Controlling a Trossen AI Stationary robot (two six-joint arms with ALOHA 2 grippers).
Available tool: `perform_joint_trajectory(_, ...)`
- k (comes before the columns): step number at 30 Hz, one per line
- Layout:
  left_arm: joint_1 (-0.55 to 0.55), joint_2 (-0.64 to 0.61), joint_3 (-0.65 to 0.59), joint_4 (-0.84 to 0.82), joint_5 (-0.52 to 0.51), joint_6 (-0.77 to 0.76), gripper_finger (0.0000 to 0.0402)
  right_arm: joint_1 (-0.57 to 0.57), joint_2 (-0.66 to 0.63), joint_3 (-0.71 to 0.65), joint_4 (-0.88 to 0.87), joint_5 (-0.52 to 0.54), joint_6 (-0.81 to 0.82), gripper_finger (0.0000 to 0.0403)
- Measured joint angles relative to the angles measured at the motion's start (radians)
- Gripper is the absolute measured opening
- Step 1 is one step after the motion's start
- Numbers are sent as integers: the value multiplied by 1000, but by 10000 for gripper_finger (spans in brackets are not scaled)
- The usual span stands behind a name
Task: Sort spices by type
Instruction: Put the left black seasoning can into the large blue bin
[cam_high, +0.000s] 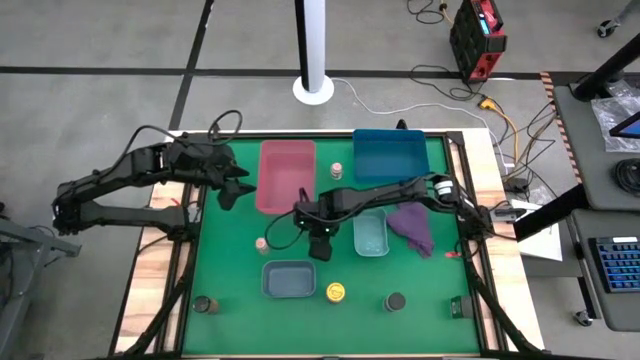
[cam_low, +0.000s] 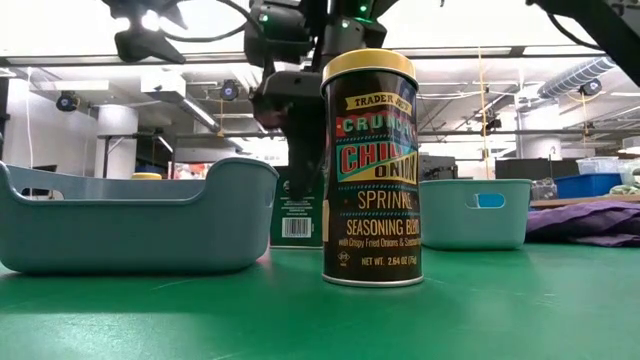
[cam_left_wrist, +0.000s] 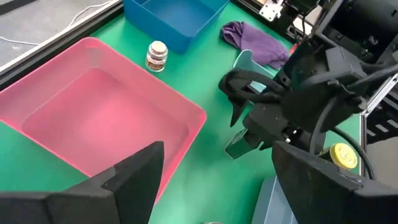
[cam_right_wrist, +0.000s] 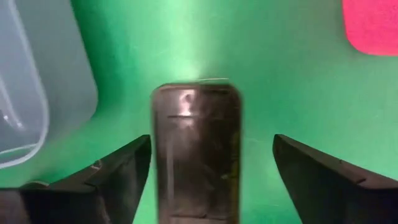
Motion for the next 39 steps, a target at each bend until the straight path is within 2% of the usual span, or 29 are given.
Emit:
perform_joint_trajectory(3, 0, 12, 0, 12, 0, 0, 283, -2, 1, 0, 0, 0, 0, 259)
perform_joint_trajectory(9, 0, 33, 0, 65, 0, 1, 283, -2, -3, -1, -1, 2, -13, 111)
perform_joint_trajectory(16, 0, 38, 0, 248, 2, 41, 283, -29, -108, 56, -70, 12, -37, 110)
perform_joint_trajectory(22, 0, 43, 0, 451, 126, 129, 283, -82, -294, 96, -80, 168, -19, 110)
perform_joint_trajectory(27, 1, 73, 0, 604, 177, 132, 283, -158, -469, 87, 9, 245, 50, 110)
perform_joint_trajectory(31, 1, 131, 0, 687, 179, 141, 283, -193, -554, 50, 196, 250, 59, 110)
perform_joint_trajectory(34, 1, 180, 0, 757, 180, 142, 283, -186, -582, 45, 270, 232, 11, 110)
perform_joint_trajectory(39, 11, 245, 0, 842, 172, 136, 283, -147, -586, 43, 268, 226, -37, 110)
